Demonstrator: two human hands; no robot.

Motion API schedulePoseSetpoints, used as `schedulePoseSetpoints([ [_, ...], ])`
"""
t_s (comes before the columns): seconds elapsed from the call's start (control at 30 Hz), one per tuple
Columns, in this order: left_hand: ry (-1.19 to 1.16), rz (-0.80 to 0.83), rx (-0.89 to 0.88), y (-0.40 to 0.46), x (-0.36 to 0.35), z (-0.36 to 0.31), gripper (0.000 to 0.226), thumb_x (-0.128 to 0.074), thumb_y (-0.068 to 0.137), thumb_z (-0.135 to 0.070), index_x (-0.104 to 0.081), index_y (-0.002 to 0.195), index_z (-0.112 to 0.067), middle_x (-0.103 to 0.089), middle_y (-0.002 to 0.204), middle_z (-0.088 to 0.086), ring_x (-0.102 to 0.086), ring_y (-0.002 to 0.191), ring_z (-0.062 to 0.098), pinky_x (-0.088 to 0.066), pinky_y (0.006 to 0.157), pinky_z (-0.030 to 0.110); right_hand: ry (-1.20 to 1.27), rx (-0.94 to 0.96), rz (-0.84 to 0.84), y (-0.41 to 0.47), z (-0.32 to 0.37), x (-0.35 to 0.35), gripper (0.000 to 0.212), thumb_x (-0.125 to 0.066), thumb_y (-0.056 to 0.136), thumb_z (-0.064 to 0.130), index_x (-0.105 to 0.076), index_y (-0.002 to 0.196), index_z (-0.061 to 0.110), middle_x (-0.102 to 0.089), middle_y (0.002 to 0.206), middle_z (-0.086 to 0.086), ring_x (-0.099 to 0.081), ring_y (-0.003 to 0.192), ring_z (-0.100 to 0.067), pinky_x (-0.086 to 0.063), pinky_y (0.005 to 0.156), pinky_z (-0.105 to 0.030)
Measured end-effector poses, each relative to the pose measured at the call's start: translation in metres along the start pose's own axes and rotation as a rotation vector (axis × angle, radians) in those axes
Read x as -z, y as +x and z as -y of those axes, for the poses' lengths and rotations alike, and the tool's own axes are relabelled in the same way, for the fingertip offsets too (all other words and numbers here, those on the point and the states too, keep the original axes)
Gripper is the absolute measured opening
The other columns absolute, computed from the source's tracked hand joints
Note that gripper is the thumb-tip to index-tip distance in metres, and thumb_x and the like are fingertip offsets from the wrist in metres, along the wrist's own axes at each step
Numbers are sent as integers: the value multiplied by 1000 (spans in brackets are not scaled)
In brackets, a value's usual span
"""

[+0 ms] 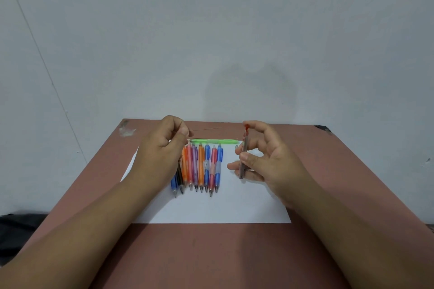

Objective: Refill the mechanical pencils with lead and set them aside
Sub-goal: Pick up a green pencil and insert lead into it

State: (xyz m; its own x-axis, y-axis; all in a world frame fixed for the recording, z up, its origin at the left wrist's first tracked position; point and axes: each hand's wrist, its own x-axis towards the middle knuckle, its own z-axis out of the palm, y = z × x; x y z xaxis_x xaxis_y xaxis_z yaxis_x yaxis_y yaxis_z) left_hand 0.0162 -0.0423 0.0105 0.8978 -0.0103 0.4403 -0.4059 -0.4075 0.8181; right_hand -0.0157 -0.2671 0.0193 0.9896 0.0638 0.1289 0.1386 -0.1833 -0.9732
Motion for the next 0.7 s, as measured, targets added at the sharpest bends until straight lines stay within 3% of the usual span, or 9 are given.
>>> schedulePoseSetpoints([
  [0.2,5,-3,15,0,-1,-1,24,-46,105,-32,-57,90,-17,-65,83,-3,-63,78,15,-55,72,43,-99,32,25,-1,-1,3,47,-61,99,1,-56,122,42,-63,106,-8,-77,84,-24,-63,80,-45],
  [0.33,40,-6,28,1,-2,0,23,-47,104,-34,-57,90,-19,-65,83,-5,-62,80,10,-50,66,28,-530,200,84,-4,-4,10,53,-65,96,13,-58,124,58,-63,102,14,-68,83,-10,-59,73,-27],
  [0.47,123,-12,12,2,-4,1,19,-52,103,-31,-58,86,-25,-63,81,-10,-58,78,3,-44,65,22,-868,297,265,-2,-7,17,62,-66,97,26,-42,146,54,-63,109,24,-55,93,3,-42,77,-6],
  [0.57,183,9,-19,2,-5,2,18,-54,102,-29,-58,85,-30,-64,85,-14,-61,73,6,-49,65,27,-977,312,334,0,-9,19,48,-66,96,37,-54,142,46,-66,116,22,-57,95,1,-43,81,-8],
  [0.7,271,43,-65,0,-7,1,17,-57,100,-35,-57,83,-35,-63,80,-17,-60,65,6,-48,58,25,-928,474,96,2,-13,18,30,-65,94,47,-74,117,30,-67,94,20,-59,80,-4,-47,69,-18],
])
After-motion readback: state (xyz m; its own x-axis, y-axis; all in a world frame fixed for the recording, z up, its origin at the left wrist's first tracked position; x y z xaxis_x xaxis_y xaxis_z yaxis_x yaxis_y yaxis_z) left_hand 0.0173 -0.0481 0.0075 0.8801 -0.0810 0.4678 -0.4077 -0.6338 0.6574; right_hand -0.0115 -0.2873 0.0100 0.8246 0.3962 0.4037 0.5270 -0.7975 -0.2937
